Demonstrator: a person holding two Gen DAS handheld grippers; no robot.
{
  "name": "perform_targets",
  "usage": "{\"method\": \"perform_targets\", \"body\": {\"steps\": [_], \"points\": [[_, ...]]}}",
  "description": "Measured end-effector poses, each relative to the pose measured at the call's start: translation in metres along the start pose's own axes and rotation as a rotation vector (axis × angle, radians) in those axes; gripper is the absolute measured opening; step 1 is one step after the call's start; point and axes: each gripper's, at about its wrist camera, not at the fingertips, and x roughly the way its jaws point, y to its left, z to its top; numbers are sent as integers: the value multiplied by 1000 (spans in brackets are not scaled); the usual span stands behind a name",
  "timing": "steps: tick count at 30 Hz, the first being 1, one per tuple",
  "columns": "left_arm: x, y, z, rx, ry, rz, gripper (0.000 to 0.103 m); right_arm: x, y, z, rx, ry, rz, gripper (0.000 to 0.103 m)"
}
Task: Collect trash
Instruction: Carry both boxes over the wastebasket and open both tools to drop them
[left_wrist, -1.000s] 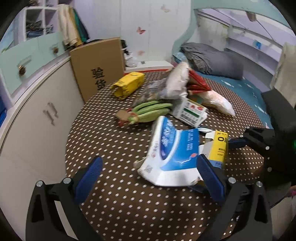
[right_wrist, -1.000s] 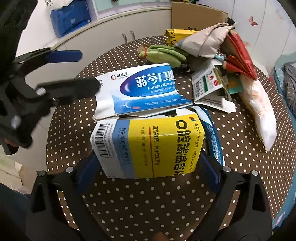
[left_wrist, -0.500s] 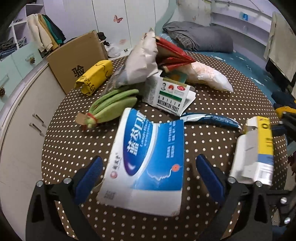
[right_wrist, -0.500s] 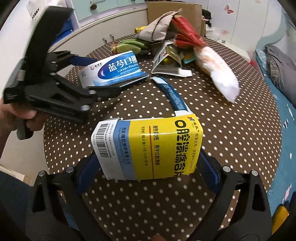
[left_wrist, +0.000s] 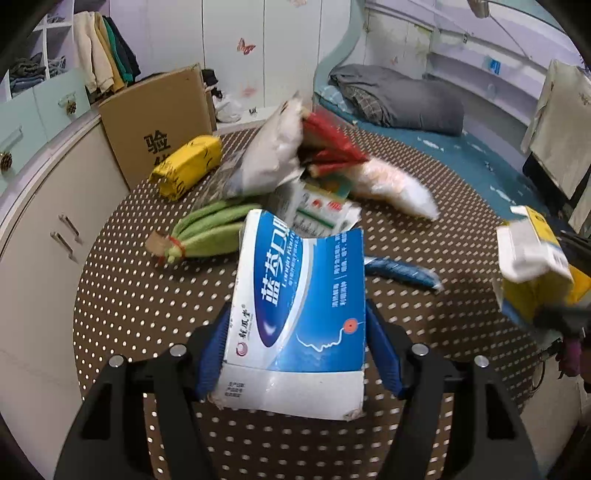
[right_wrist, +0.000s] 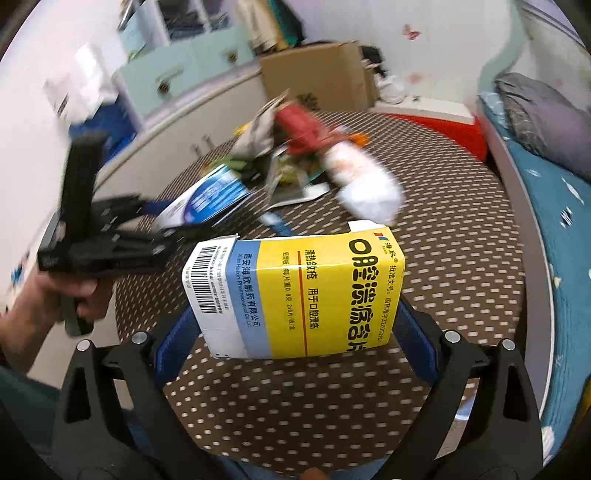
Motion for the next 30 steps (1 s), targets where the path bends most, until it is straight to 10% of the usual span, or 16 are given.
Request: {"method": "perform_targets", "body": {"steps": [16, 30], "points": [[5, -130, 79, 88, -113, -137, 67, -56, -199, -39, 437, -151, -231, 93], [59, -243, 116, 214, -43, -268, 67, 30, -377, -141, 853, 69, -329, 93]]}}
